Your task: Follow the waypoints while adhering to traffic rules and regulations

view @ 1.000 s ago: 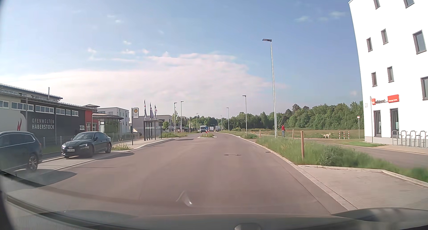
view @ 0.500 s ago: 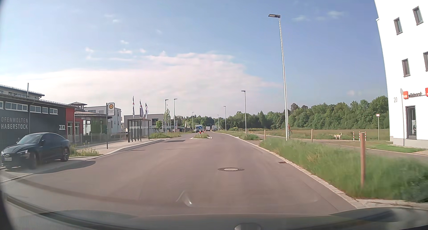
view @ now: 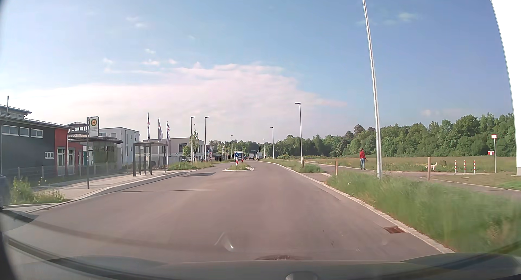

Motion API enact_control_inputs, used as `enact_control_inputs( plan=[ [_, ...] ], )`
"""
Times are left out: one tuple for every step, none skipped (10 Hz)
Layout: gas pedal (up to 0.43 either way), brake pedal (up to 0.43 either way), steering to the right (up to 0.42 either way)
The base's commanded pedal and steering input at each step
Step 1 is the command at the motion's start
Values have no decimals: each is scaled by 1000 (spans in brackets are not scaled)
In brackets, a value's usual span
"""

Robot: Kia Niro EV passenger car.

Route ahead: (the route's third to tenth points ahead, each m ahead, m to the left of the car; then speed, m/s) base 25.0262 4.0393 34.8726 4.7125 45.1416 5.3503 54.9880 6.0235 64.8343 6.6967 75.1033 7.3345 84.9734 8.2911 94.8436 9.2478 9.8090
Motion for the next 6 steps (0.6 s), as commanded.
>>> enact_control_inputs(
  plan=[
    [47,0,-4],
    [47,0,-4],
    [47,0,-4],
    [47,0,-4],
    [47,0,-4],
    [47,0,-5]
  ],
)
